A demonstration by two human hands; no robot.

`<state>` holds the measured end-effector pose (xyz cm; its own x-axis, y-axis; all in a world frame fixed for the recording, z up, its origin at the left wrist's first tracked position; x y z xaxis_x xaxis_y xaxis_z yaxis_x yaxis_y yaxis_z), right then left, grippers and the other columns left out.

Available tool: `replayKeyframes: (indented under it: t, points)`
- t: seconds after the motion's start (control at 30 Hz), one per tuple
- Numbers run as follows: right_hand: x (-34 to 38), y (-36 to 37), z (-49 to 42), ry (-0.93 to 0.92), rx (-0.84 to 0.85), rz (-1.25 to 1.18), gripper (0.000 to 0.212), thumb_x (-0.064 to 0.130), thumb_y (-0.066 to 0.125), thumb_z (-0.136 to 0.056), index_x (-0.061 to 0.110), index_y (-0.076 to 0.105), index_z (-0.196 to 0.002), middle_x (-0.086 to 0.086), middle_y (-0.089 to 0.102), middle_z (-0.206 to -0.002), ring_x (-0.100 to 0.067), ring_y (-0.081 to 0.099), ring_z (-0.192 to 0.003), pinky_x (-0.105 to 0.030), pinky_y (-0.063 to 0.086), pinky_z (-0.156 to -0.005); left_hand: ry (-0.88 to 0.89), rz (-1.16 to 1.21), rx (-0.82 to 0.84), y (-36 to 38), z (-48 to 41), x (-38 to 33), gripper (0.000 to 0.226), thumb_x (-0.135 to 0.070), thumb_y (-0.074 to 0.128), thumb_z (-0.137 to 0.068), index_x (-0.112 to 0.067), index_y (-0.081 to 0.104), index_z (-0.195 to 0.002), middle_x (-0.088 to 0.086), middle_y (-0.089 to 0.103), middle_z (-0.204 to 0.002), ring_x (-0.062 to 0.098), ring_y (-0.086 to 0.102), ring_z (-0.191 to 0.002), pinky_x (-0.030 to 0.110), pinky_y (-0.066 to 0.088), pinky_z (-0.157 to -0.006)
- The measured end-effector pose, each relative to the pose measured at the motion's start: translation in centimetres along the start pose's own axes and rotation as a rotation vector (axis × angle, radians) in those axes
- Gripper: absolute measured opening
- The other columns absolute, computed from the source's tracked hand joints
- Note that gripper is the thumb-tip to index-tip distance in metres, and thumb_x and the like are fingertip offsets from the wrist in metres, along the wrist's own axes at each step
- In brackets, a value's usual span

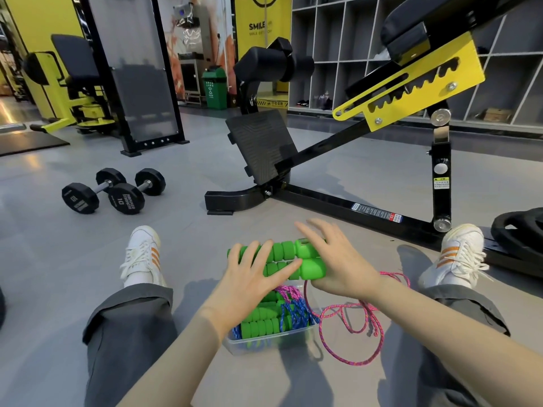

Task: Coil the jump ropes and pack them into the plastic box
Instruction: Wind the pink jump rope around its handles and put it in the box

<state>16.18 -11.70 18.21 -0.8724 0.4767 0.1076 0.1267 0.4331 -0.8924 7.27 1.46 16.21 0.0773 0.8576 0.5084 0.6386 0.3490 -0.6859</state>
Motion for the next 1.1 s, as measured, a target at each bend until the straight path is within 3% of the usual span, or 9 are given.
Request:
replayKeyframes:
  t: [0.1,0.17,0.27,0.4,0.5,0.63,0.77,0.93,1.1]
  points:
    - [-0.9,0.5,0.3,0.234,0.148,-0.598,0.114,0.006,0.072,-0.068,0.035,-0.005,-0.146,-0.003,0.041,-0.131,-0.013,0.049,-0.114,-0.022,0.043,-0.093,-0.003,-0.021,-0.023,-0.1,0.2,0.7,0.103,0.012,0.033,-0.052,-0.03,0.027,-0.146,0.023,0.037,-0.126,0.037,0.043,-0.104,0.049,0.034,-0.083]
    - [-1.1,0.8,0.6,0.395,0.182,-0.859,0.101,-0.008,0.071,-0.07,0.031,0.015,-0.146,-0.004,0.058,-0.108,-0.012,0.059,-0.086,-0.022,0.05,-0.076,-0.014,-0.04,-0.039,-0.2,0.2,1.2,0.102,0.013,0.035,-0.053,-0.03,0.027,-0.146,0.024,0.037,-0.127,0.038,0.043,-0.105,0.05,0.035,-0.083]
    - [-1.4,1.2,1.0,0.449,0.338,-0.959,0.047,-0.01,0.069,-0.071,0.015,0.059,-0.109,-0.001,0.066,-0.089,-0.012,0.061,-0.077,-0.023,0.049,-0.076,-0.003,-0.07,-0.064,-0.2,0.4,1.7,0.11,0.013,0.052,-0.048,-0.03,0.025,-0.146,0.024,0.038,-0.127,0.038,0.043,-0.106,0.051,0.037,-0.083]
    - [-2.2,1.2,1.7,0.534,0.43,-1.166,0.027,-0.002,0.067,-0.078,-0.003,0.052,-0.101,-0.007,0.05,-0.059,-0.016,0.061,-0.049,-0.045,0.051,-0.085,-0.043,-0.062,-0.09,-0.3,1.0,2.8,0.117,0.016,0.054,-0.047,-0.031,0.019,-0.148,0.027,0.039,-0.127,0.038,0.042,-0.107,0.05,0.034,-0.084]
    - [-3.3,-0.5,1.0,0.462,0.263,-0.739,0.011,0.016,0.053,-0.094,0.007,0.06,-0.095,-0.002,0.048,-0.05,-0.012,0.049,-0.04,-0.033,0.053,-0.06,-0.055,-0.047,-0.093,-0.1,0.9,3.4,0.126,0.018,0.066,-0.044,-0.034,0.017,-0.148,0.027,0.04,-0.126,0.038,0.042,-0.108,0.05,0.033,-0.084]
    - [-4.3,-2.1,0.4,0.355,0.062,0.083,0.027,0.033,0.038,-0.099,0.014,0.054,-0.111,-0.015,0.066,-0.085,-0.037,0.06,-0.083,-0.036,0.034,-0.06,0.016,-0.026,-0.148,-0.9,0.2,3.1,0.124,0.017,0.067,-0.047,-0.038,0.017,-0.147,0.025,0.039,-0.125,0.037,0.043,-0.107,0.05,0.034,-0.083]
    - [-4.5,0.0,0.2,0.559,0.073,0.006,0.022,0.016,0.043,-0.092,0.008,0.055,-0.108,-0.02,0.065,-0.096,-0.04,0.06,-0.092,-0.037,0.043,-0.066,0.037,-0.032,-0.217,-2.2,-1.2,2.2,0.11,0.013,0.055,-0.06,-0.042,0.016,-0.148,0.025,0.039,-0.126,0.037,0.045,-0.105,0.049,0.038,-0.083]
    - [-1.9,4.0,0.5,0.65,0.184,-0.224,0.031,0.027,0.038,-0.099,0.006,0.057,-0.112,-0.018,0.064,-0.103,-0.032,0.061,-0.091,-0.031,0.044,-0.07,0.012,-0.117,-0.2,-2.1,-1.6,2.5,0.097,0.006,0.035,-0.065,-0.039,0.017,-0.149,0.027,0.04,-0.125,0.037,0.044,-0.104,0.05,0.038,-0.081]
    - [2.0,4.1,0.7,0.526,0.464,-0.245,0.014,0.015,0.043,-0.096,0.011,0.054,-0.087,-0.016,0.058,-0.092,-0.028,0.055,-0.086,-0.029,0.037,-0.065,0.035,-0.201,-0.156,-0.7,-0.6,2.5,0.103,-0.001,0.063,-0.061,-0.042,0.023,-0.147,0.028,0.039,-0.125,0.038,0.042,-0.104,0.05,0.034,-0.083]
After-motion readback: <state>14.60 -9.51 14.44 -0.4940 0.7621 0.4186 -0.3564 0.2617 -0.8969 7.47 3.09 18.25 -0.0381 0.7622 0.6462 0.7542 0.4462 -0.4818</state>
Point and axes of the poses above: each hand's wrist, its own z-axis away from the middle knuckle, its own y-axis out of the palm, x = y × z, the point moved 6 cm from there along -z, towards the middle knuckle
